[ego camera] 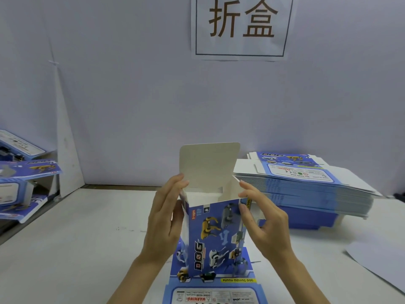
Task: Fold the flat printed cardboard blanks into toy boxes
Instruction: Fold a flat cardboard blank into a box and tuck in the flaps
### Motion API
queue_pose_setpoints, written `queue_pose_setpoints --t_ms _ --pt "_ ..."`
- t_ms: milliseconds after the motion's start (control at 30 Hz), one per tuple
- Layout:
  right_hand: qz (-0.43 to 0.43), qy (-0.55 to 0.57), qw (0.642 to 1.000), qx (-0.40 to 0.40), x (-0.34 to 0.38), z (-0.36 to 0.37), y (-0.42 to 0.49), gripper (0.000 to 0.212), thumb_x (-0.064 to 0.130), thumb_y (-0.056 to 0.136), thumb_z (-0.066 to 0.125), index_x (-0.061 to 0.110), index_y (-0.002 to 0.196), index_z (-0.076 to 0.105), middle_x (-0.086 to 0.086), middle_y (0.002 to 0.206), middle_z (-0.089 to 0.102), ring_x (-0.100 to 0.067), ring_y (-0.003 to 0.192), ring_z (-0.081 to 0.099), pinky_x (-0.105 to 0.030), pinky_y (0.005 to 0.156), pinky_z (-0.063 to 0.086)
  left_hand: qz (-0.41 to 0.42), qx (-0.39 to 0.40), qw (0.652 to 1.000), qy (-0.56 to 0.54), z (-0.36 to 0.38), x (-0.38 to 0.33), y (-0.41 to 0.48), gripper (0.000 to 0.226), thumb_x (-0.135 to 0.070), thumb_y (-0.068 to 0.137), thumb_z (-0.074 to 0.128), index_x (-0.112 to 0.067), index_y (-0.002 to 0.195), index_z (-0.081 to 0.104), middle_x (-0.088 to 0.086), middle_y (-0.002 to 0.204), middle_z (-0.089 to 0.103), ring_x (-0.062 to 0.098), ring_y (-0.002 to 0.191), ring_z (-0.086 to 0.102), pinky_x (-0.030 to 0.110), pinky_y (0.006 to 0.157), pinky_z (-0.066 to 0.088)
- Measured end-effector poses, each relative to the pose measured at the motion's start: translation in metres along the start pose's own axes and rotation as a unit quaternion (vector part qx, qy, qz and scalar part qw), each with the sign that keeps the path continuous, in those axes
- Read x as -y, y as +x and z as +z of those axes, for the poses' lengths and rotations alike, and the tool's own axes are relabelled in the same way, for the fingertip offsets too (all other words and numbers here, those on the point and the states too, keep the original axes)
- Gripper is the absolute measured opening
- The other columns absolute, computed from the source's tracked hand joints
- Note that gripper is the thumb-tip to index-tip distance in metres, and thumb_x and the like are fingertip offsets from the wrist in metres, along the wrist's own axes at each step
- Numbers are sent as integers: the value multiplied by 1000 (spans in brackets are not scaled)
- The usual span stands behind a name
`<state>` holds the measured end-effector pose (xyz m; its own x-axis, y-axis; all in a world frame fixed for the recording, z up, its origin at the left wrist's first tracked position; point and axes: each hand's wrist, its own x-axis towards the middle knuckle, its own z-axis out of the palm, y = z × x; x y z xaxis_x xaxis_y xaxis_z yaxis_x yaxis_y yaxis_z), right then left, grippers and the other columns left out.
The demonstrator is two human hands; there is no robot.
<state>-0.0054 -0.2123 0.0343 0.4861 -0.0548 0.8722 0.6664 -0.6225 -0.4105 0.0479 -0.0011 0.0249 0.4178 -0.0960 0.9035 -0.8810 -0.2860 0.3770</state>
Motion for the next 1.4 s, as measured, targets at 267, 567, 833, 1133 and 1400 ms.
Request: queue_pose_setpoints --t_ms 267,567,833,1133,1400 --pt "63 24 997 -27 2 5 -5 24 30 85 56 30 108 60 28 131 54 4 119 55 -21 91 51 2 -27 997 75 5 4 -25 40 -37 100 39 -20 136 42 -3 140 44 9 128 41 17 108 32" --pt "138 68 986 -69 9 14 -10 36 16 86 52 30 118 58 19 135 54 -8 127 51 -41 101 47 -84 46 993 -76 33 -25 -40 72 -38 87 59 -30 149 24 -17 152 26 9 140 29 15 107 34" --pt "122 65 986 -89 19 -4 12 19 27 88 53 25 102 66 16 96 70 -6 94 65 -19 78 50 -344 125 903 -223 1 -4 -5 89 -40 46 92 -27 123 48 -8 102 70 16 100 68 28 77 58" --pt "172 145 967 122 30 -22 88 24 40 76 70 33 99 64 7 91 70 -11 86 66 -23 73 51 -362 362 834 -205 -26 -3 12 81 -27 58 89 -29 127 47 -22 112 67 8 107 65 26 76 58" --pt "511 107 821 231 -9 6 129 28 32 78 78 13 95 65 -2 78 74 -16 63 70 -27 57 57 -397 344 842 -121 -23 -5 9 69 -42 49 82 -39 109 49 -21 105 65 1 93 67 17 67 56"
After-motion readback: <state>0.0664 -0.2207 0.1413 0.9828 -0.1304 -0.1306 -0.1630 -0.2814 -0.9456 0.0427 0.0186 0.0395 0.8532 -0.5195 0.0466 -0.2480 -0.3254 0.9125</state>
